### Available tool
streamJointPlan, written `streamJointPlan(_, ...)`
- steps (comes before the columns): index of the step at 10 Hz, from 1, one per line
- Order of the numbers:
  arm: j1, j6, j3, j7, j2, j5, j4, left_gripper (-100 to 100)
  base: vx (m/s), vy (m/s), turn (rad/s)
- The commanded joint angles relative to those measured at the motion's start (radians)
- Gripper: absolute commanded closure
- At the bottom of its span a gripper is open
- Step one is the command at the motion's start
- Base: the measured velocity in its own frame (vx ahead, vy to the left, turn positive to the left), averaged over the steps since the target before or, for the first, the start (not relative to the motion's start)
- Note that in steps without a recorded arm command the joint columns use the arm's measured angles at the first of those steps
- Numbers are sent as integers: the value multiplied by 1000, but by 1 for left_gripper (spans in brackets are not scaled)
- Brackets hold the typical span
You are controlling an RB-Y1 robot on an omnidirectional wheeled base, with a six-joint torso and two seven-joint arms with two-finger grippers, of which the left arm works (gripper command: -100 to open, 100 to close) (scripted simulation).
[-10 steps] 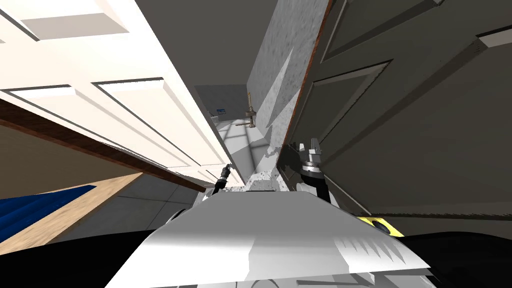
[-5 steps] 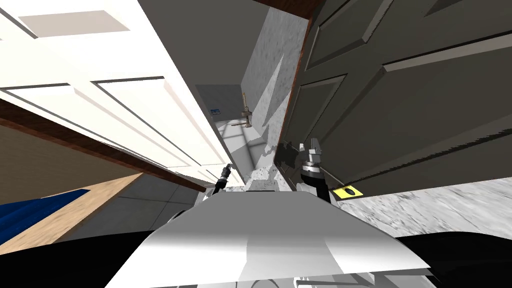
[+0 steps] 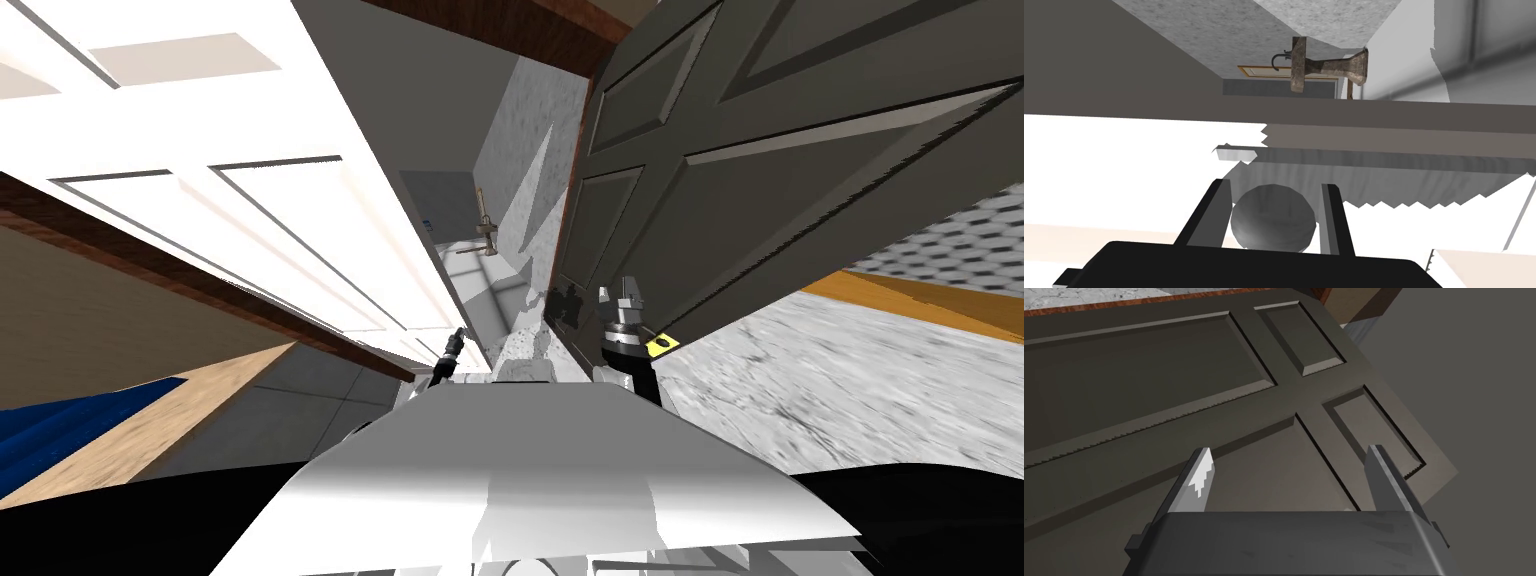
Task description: Pull the door open
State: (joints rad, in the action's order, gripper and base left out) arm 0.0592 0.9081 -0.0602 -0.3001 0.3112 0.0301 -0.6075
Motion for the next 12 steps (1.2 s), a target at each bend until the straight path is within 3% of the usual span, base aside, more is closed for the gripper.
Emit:
streamJointPlan(1, -19, 27, -12, -22, 21, -6, -1, 100, -146, -1, -155)
streamJointPlan(4, -45, 65, -29, -54, 52, -14, -4, 100, -165, 25, -93)
streamJointPlan(5, -45, 65, -29, -54, 52, -14, -4, 100, -160, 28, -44)
streamJointPlan(6, -67, 97, -42, -80, 78, -20, -5, 100, -160, 77, -123)
streamJointPlan(8, -85, 123, -54, -101, 98, -26, -7, 100, -185, 60, -121)
streamJointPlan(9, -70, 116, -51, -89, 86, -25, 7, 100, -84, 27, -27)
streamJointPlan(10, -91, 153, -64, -107, 103, -32, 14, 100, -145, 40, -157)
streamJointPlan(12, -108, 183, -73, -121, 119, -37, 16, 100, -181, 70, -106)
